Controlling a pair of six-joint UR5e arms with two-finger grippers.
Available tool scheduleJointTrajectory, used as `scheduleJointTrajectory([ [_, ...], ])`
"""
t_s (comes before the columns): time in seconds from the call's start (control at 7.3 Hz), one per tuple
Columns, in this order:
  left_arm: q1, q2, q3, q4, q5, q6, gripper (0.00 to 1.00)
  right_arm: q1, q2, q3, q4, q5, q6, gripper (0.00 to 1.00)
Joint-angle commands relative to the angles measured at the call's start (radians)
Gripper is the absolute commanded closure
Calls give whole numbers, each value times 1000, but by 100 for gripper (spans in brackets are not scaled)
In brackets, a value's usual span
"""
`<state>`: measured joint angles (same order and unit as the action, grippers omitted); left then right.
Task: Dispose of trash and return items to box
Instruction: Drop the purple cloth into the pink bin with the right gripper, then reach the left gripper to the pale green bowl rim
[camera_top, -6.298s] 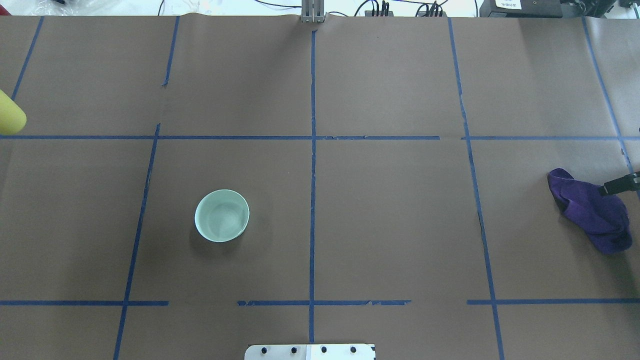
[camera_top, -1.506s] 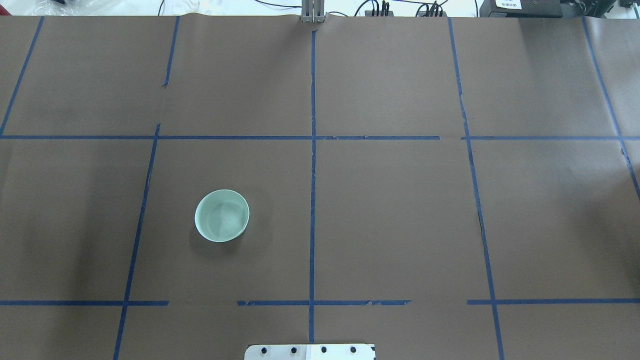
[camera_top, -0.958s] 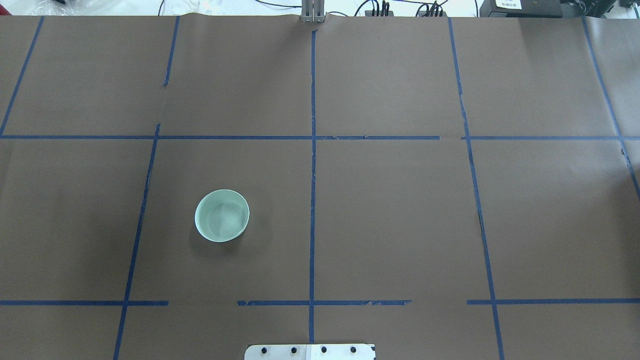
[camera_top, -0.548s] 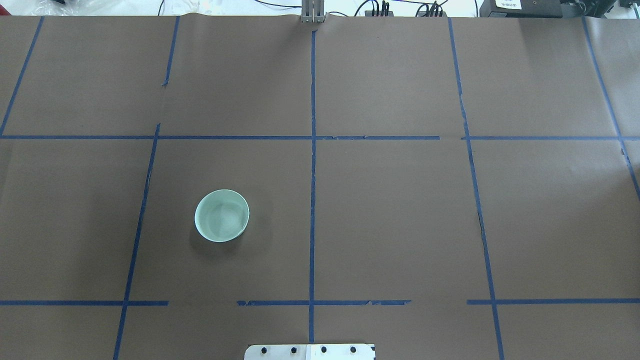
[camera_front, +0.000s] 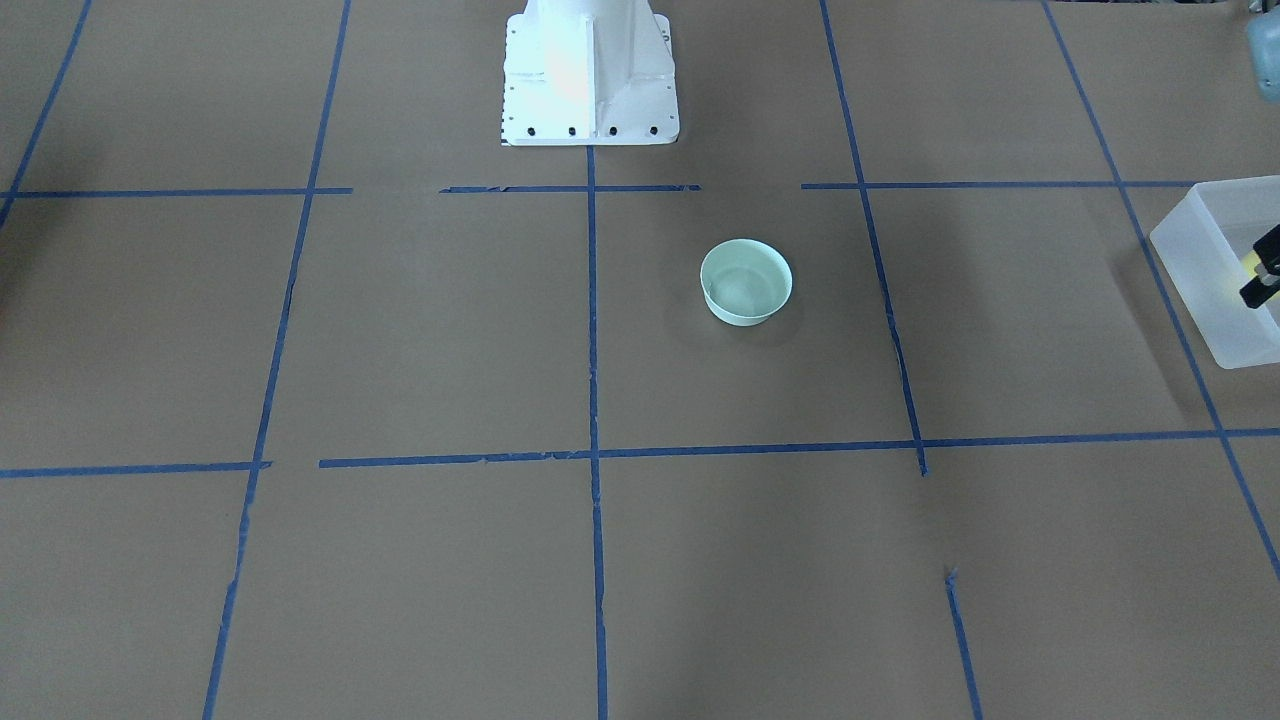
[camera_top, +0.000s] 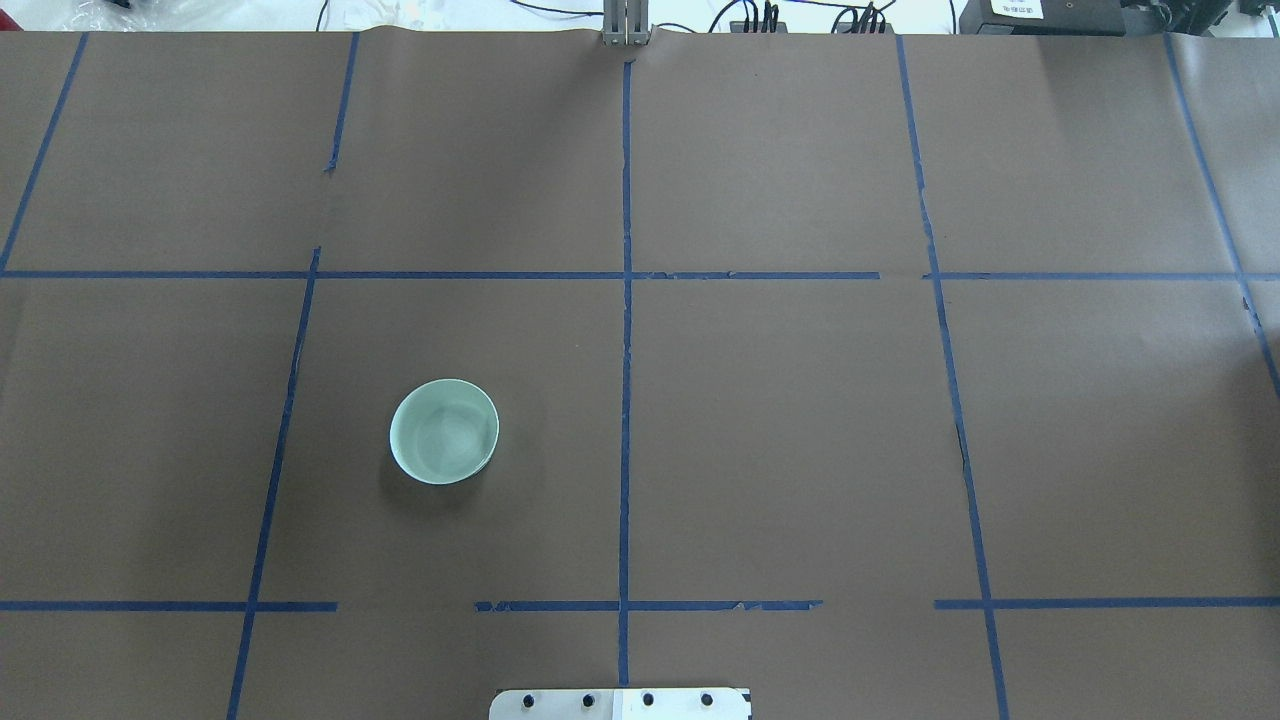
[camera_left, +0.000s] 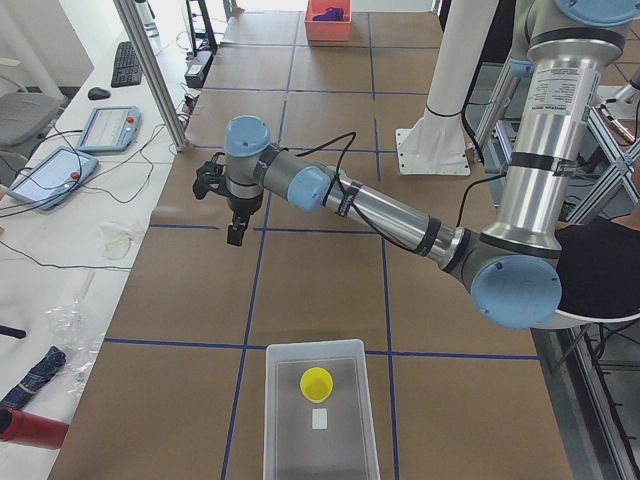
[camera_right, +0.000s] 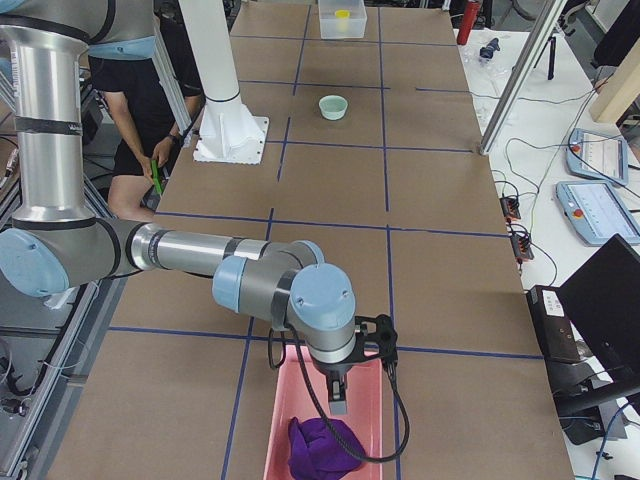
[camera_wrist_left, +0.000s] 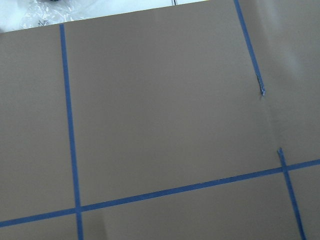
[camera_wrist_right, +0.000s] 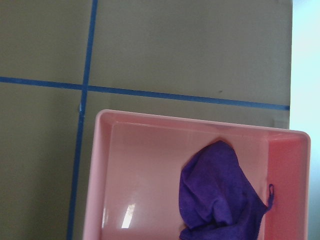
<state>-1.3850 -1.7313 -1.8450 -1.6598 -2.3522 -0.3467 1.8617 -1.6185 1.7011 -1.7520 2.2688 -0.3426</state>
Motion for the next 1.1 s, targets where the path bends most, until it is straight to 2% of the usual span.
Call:
scheduleJointTrajectory([
  [0.0, 91, 2, -51, 0, 1, -139, 0, -119, -9, 184, -86, 61, 202, 0],
  [0.27, 220, 9, -146, 0, 37, -338, 0, -275, -6, 216, -75, 67, 367, 0],
  [0.41, 295, 10, -169, 0, 71, -433, 0, -324, 3, 209, -70, 60, 436, 0],
  [0.55, 346, 9, -175, -5, 80, -483, 0, -326, 6, 192, -35, 61, 442, 0],
  [0.82, 429, 6, -184, -32, 126, -589, 0, -325, -9, 83, 170, 87, 435, 0],
  [0.96, 461, 4, -183, -49, 132, -629, 0, -325, -12, 39, 225, 87, 429, 0],
])
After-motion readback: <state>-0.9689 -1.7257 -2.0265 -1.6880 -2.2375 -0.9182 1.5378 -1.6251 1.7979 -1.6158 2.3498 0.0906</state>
